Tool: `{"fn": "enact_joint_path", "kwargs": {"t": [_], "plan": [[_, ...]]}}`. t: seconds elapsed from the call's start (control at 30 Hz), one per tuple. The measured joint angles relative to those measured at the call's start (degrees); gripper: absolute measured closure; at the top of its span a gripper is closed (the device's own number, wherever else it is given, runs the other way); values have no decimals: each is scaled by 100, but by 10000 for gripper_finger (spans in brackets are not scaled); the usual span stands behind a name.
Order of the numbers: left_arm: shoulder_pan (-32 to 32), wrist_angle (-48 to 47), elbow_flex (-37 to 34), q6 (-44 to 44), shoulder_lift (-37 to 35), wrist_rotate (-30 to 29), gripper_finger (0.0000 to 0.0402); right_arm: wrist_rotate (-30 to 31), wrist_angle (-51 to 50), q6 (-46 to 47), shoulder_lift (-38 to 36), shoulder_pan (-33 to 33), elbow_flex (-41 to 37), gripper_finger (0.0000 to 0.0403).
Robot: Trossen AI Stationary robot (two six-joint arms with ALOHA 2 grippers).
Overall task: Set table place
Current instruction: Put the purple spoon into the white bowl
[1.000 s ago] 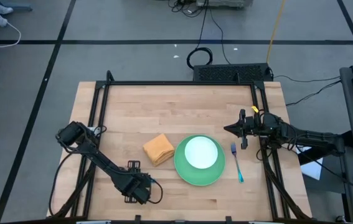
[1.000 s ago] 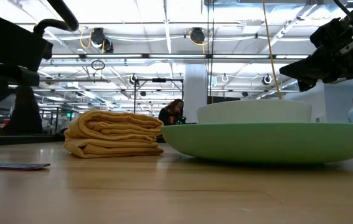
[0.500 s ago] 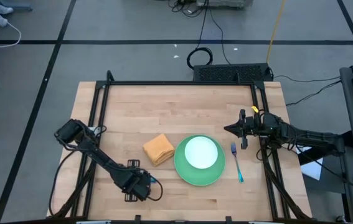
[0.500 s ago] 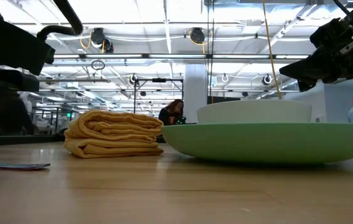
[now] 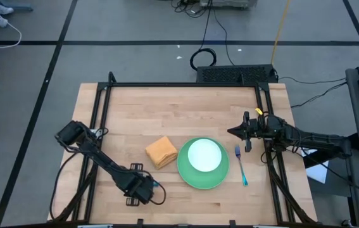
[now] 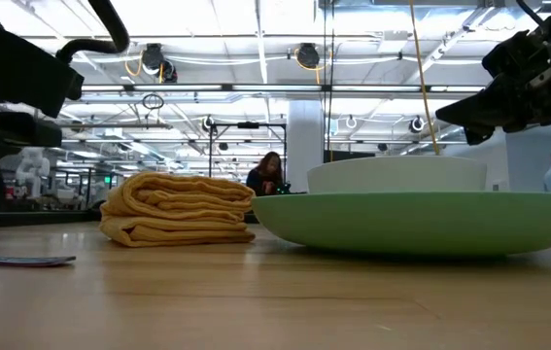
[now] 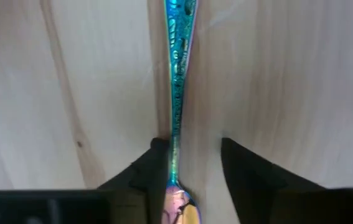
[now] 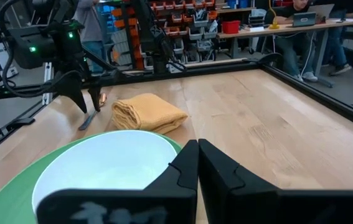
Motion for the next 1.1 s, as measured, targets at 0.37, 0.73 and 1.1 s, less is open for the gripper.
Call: {"fn": "enact_joint_path", "kwargs": {"t": [0.37,0.73,1.1], "plan": [[9,403,-214,-23,-40,214,360,0,0,17,7,2,-2,403],[-17,556,-202,316,-40,241,396,0,0,19,7,-1,-2,403],[24,303,-238,422,-822,-564,400,0,1,19,12,2,-1,403]]}}
